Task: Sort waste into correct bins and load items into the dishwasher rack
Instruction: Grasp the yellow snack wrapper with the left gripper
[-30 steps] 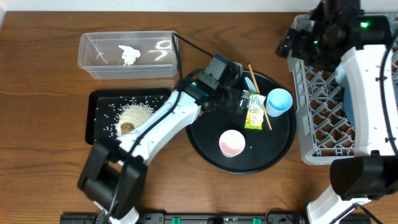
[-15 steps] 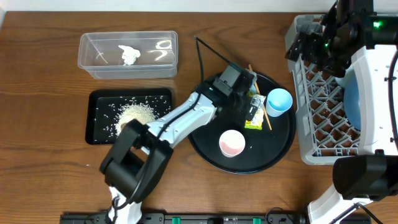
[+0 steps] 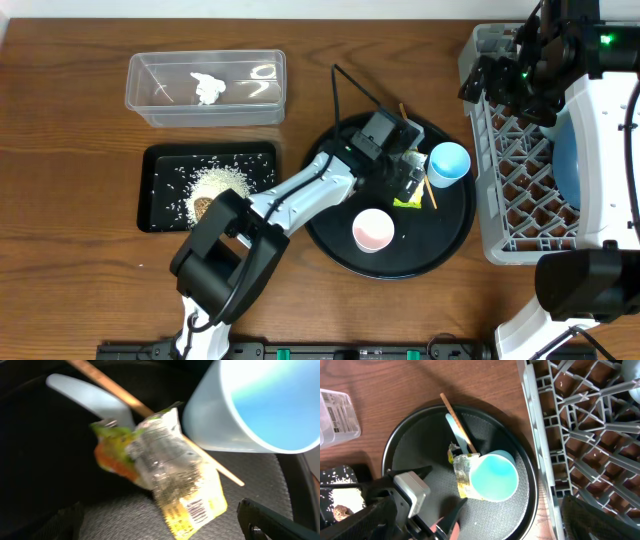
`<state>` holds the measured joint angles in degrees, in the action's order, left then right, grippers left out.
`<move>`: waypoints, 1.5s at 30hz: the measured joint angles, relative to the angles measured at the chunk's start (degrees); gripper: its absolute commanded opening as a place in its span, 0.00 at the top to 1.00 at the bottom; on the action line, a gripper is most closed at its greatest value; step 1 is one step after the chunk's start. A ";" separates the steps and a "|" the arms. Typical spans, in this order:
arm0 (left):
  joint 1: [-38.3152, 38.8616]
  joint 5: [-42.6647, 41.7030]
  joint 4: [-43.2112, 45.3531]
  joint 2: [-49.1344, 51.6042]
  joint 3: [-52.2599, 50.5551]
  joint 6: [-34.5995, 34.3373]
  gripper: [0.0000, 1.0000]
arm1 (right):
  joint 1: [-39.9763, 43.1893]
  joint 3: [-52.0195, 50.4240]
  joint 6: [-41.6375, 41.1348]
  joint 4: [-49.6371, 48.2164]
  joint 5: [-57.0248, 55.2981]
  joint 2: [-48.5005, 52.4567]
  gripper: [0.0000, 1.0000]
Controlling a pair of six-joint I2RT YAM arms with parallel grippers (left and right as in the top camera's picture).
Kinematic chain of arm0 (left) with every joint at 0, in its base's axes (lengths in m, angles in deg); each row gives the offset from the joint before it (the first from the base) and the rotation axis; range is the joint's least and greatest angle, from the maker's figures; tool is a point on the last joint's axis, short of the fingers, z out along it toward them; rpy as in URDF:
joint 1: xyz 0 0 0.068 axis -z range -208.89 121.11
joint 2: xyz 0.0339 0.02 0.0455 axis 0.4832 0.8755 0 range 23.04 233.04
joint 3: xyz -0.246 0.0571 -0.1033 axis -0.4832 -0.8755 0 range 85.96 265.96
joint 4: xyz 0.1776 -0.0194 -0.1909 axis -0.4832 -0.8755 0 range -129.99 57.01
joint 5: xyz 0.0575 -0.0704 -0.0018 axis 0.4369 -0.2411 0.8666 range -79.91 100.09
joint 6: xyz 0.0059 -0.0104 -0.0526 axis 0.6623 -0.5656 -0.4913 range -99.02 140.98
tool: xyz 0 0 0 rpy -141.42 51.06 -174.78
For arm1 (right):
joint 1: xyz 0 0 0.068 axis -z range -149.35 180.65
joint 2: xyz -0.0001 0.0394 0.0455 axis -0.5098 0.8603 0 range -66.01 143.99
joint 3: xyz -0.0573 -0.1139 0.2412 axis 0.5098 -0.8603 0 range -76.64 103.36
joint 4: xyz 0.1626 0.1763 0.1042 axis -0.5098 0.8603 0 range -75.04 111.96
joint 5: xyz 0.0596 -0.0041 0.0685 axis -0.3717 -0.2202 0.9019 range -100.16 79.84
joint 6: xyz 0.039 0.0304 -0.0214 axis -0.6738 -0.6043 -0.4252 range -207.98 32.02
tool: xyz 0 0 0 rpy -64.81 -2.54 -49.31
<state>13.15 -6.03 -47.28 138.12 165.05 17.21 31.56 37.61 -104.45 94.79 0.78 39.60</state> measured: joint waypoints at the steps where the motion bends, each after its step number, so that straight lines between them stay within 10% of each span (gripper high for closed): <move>1: 0.20 0.00 0.50 0.02 0.00 0.22 0.01 | 0.00 0.00 0.02 0.15 0.00 0.00 0.01; 38: 0.39 5.66 10.56 6.49 0.00 -2.25 0.14 | -8.61 0.00 0.37 2.23 0.17 0.00 0.01; 45: 0.39 6.05 10.95 7.93 0.00 -2.67 0.49 | -8.66 0.00 0.37 2.23 0.17 0.00 0.01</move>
<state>13.54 0.03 -36.33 146.06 165.05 14.54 22.90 37.61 -104.08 97.02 0.95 39.60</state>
